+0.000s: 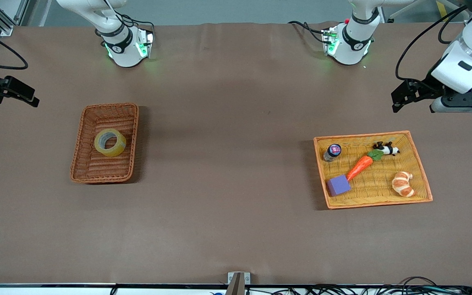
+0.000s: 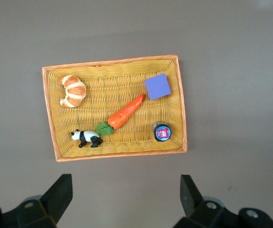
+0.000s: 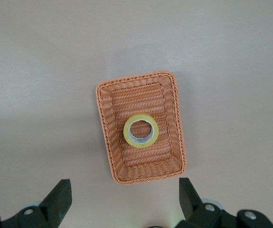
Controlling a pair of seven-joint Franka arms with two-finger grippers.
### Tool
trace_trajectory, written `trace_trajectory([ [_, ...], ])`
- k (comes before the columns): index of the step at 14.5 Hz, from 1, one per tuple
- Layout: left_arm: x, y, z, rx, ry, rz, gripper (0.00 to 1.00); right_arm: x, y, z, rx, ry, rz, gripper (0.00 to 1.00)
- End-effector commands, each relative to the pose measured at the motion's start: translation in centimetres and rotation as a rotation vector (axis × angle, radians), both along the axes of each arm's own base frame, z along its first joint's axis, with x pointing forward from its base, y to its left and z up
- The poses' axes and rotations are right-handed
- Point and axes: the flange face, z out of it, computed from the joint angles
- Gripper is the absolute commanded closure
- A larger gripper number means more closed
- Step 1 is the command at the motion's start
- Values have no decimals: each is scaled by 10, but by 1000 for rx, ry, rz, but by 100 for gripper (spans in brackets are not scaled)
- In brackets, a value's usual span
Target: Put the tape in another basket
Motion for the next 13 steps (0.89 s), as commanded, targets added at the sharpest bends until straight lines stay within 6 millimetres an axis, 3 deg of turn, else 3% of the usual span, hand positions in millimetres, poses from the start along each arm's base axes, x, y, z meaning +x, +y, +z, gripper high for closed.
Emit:
trace_trajectory([
  [1, -2, 3, 8, -14, -5, 15, 0, 2, 4, 0, 10, -4, 69, 0],
  [7, -1, 1, 6, -46, 0, 17, 0, 3, -5, 8, -29, -24, 159, 0],
  [13, 0, 1, -3, -53, 20, 10, 1, 6, -16, 10, -19, -51, 131, 0],
])
